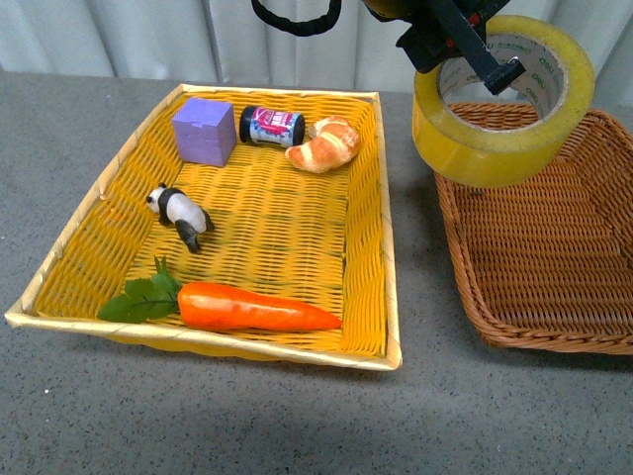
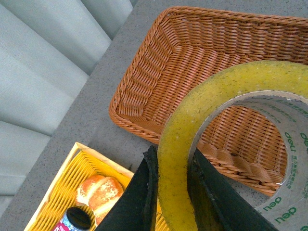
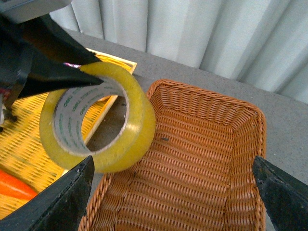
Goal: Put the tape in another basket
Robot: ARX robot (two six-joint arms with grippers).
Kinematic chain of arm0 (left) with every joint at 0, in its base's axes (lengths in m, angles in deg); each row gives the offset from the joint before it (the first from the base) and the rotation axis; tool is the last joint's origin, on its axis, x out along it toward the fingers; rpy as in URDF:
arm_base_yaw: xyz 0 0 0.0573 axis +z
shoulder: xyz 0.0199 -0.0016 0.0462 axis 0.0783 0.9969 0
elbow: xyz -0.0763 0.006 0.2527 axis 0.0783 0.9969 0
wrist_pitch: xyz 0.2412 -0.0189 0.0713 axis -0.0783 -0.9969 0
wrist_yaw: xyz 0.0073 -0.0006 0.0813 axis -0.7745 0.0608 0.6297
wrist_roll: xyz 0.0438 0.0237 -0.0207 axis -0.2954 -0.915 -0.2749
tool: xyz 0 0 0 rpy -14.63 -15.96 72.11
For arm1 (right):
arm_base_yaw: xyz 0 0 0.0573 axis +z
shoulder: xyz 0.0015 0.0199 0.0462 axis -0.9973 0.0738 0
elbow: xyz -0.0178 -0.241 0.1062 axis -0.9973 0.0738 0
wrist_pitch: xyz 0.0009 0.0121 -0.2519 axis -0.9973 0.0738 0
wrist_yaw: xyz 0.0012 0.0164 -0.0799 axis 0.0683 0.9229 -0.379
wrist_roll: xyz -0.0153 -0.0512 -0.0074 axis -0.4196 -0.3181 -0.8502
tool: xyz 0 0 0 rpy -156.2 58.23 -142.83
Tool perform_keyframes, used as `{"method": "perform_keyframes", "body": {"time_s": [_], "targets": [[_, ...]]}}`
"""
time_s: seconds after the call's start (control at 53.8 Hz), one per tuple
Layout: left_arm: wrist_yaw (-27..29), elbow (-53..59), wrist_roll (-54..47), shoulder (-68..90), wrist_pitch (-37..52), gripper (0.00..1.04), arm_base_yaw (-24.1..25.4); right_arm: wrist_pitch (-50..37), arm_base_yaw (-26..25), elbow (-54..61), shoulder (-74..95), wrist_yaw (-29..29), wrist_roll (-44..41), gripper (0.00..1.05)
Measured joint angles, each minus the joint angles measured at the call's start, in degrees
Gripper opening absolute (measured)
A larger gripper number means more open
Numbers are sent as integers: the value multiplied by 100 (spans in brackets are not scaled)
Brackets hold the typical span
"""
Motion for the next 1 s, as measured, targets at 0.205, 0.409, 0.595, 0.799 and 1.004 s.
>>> {"method": "perform_keyframes", "body": {"time_s": [0.205,0.409,0.595,0.799,1.004], "targets": [[-2,0,-2,0,0,15,-2,28,216,-778,1088,-190,398,96],[-2,0,-11,0,0,15,-2,55,415,-1102,1681,-525,590,96],[-2,0,-15,0,0,15,-2,42,551,-1172,1976,-680,780,96],[0,0,-15,0,0,15,0,221,557,-1261,2127,-723,1137,75],[-2,0,-15,0,0,15,-15,297,544,-1268,2166,-625,1368,40]]}}
